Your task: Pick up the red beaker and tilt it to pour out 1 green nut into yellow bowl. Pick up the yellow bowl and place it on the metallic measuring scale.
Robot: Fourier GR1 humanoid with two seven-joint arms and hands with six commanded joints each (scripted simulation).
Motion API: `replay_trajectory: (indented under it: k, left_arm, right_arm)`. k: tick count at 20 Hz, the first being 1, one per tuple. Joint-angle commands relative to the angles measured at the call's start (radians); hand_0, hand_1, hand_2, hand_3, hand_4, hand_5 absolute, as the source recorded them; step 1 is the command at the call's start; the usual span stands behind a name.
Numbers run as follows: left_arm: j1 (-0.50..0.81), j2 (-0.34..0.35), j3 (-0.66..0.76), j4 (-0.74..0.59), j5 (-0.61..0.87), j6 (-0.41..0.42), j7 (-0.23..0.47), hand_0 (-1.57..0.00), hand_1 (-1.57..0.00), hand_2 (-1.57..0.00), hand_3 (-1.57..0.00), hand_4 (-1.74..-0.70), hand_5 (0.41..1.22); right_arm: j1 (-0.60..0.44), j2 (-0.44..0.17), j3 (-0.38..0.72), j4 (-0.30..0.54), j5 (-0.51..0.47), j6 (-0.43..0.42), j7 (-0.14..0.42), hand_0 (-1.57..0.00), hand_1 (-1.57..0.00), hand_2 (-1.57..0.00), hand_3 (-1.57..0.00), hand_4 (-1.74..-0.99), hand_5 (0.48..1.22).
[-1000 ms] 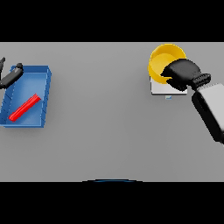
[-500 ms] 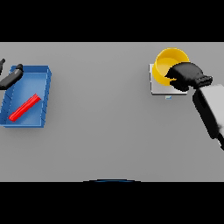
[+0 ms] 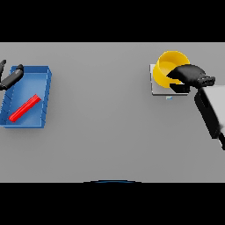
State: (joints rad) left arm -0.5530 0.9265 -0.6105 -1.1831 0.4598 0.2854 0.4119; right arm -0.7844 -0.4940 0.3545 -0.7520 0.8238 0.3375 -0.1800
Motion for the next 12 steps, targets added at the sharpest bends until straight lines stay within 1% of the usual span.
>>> replay_trajectory:
  k: [1, 2, 4, 5, 6, 7, 8, 9, 10, 12]
  left_arm:
    - [-0.003, -0.002, -0.001, 0.000, -0.004, 0.004, 0.000, 0.00, 0.00, 0.00, 0.00, -0.73, 0.723]
    - [-0.001, -0.005, -0.003, -0.004, -0.005, 0.006, -0.005, 0.00, 0.00, 0.00, 0.00, -0.73, 0.717]
    - [-0.002, -0.006, -0.003, -0.001, -0.007, 0.005, -0.014, 0.00, 0.00, 0.00, 0.00, -0.72, 0.708]
    - [-0.007, -0.009, -0.004, -0.007, -0.004, 0.009, -0.001, 0.00, 0.00, 0.00, 0.00, -0.72, 0.705]
    - [-0.004, -0.014, -0.004, 0.002, -0.005, 0.010, -0.004, 0.00, 0.00, 0.00, 0.00, -0.72, 0.703]
    - [-0.014, -0.020, -0.005, 0.015, -0.005, 0.007, 0.009, 0.00, 0.00, 0.00, 0.00, -0.72, 0.700]
    - [0.008, -0.004, 0.004, 0.003, 0.002, 0.003, -0.022, 0.00, 0.00, 0.00, 0.00, -0.72, 0.699]
    - [0.005, -0.007, 0.005, 0.005, 0.002, 0.006, -0.021, 0.00, 0.00, 0.00, 0.00, -0.72, 0.697]
    - [0.006, 0.000, 0.002, 0.001, -0.001, 0.004, -0.012, 0.00, 0.00, 0.00, 0.00, -0.72, 0.696]
    - [-0.010, -0.011, -0.004, 0.001, -0.005, 0.005, -0.003, 0.00, 0.00, 0.00, 0.00, -0.72, 0.693]
  right_arm:
    - [0.001, -0.001, 0.003, -0.005, 0.001, 0.009, 0.005, -0.46, -0.70, -0.80, -0.67, -1.563, 0.971]
    - [-0.001, -0.002, 0.006, 0.006, 0.006, 0.008, 0.002, -0.37, -0.58, -0.69, -0.61, -1.539, 0.933]
    - [-0.012, 0.000, 0.022, 0.021, 0.024, -0.001, -0.019, -0.24, -0.38, -0.52, -0.53, -1.501, 0.877]
    - [-0.015, -0.006, 0.029, 0.020, 0.029, -0.003, -0.038, -0.19, -0.30, -0.45, -0.49, -1.485, 0.859]
    - [-0.012, -0.008, 0.035, 0.024, 0.035, -0.009, -0.054, -0.15, -0.24, -0.37, -0.45, -1.469, 0.842]
    - [-0.023, -0.012, 0.031, 0.028, 0.030, 0.007, -0.045, -0.12, -0.19, -0.31, -0.41, -1.456, 0.827]
    - [-0.025, -0.003, 0.033, 0.040, 0.035, 0.009, -0.030, -0.10, -0.16, -0.25, -0.38, -1.442, 0.814]
    - [-0.026, -0.003, 0.029, 0.040, 0.030, 0.021, -0.015, -0.08, -0.12, -0.20, -0.35, -1.431, 0.799]
    - [-0.026, -0.003, 0.027, 0.043, 0.030, 0.021, -0.010, -0.06, -0.10, -0.16, -0.32, -1.422, 0.785]
    - [-0.015, -0.008, 0.024, 0.026, 0.021, 0.034, -0.010, -0.04, -0.06, -0.10, -0.27, -1.410, 0.759]
